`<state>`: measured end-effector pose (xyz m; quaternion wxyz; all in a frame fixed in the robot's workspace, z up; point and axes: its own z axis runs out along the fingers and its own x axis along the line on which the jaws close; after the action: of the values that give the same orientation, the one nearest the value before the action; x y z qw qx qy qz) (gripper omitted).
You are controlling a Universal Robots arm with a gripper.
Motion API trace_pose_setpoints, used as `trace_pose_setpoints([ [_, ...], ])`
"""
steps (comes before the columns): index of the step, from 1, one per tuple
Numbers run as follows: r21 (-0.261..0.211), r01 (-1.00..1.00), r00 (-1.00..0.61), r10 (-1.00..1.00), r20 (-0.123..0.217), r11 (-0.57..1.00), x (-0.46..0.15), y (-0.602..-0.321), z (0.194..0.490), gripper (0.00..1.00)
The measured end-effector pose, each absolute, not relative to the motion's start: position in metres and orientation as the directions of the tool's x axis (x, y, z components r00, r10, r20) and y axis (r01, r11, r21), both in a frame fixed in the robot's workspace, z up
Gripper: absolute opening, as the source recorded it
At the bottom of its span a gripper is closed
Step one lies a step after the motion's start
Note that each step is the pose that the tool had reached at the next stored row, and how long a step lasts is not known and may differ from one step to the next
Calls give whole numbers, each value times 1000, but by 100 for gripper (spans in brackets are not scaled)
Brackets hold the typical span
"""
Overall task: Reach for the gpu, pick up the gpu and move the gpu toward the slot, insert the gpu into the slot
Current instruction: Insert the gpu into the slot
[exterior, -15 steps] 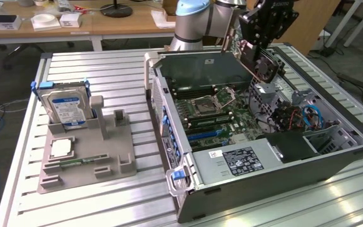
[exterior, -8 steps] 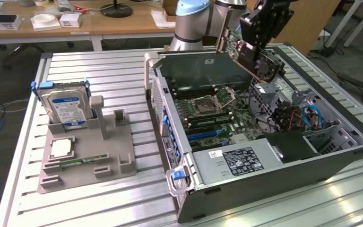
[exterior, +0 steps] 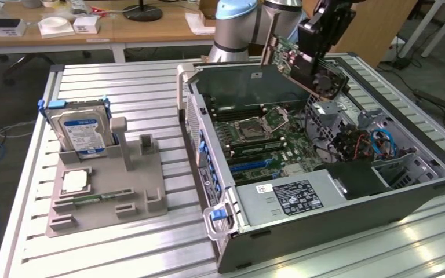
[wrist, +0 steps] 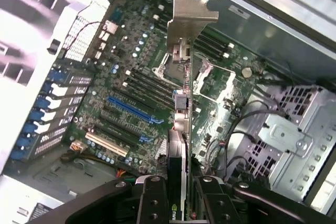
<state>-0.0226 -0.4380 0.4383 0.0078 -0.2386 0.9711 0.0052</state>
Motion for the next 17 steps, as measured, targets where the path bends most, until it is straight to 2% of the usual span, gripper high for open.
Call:
trace_pose_setpoints([
  [17,6,-654,-756,-654,-18,756,-25,-439,438,26],
])
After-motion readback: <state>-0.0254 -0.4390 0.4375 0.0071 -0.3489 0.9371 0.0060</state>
